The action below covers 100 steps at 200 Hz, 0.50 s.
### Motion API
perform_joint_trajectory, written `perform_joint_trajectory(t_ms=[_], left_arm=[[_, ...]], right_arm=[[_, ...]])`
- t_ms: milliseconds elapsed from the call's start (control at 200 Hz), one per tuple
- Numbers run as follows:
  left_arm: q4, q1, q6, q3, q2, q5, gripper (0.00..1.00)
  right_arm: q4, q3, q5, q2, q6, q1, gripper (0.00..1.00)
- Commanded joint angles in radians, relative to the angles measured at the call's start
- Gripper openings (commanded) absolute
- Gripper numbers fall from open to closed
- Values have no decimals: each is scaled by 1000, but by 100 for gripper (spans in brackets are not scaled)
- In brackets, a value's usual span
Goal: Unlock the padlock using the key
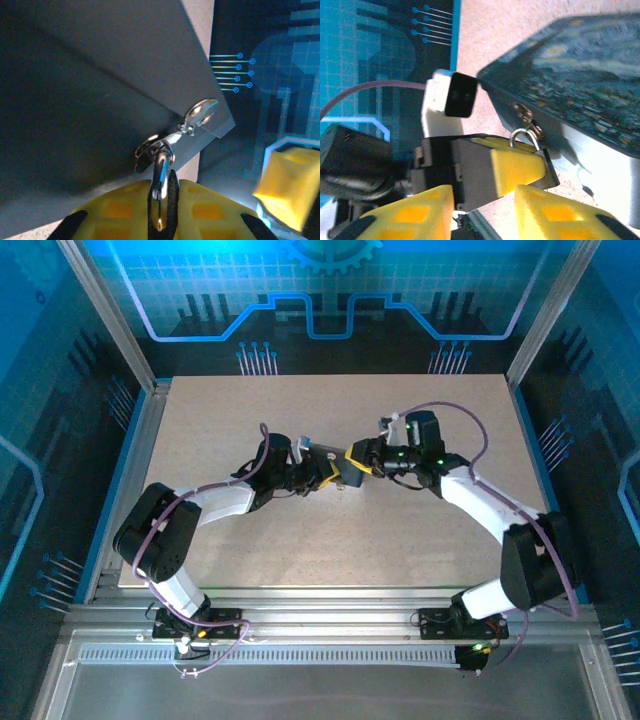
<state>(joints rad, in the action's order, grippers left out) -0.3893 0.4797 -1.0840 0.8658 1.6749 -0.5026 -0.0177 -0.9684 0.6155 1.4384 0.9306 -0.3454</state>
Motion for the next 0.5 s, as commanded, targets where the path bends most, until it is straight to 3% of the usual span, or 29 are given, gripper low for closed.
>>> perform_joint_trajectory(t_ms=[0, 305, 495], left_arm=[[-17, -4, -14, 0, 5, -53, 0], [-69, -6, -69, -8, 23, -68, 0], [-58, -5, -70, -8, 16, -69, 0]], right_arm=[[-117, 23, -56, -58, -115, 6, 30], [-210, 41, -179, -63, -289, -104, 26], [-208, 35, -183, -7, -323, -121, 21]])
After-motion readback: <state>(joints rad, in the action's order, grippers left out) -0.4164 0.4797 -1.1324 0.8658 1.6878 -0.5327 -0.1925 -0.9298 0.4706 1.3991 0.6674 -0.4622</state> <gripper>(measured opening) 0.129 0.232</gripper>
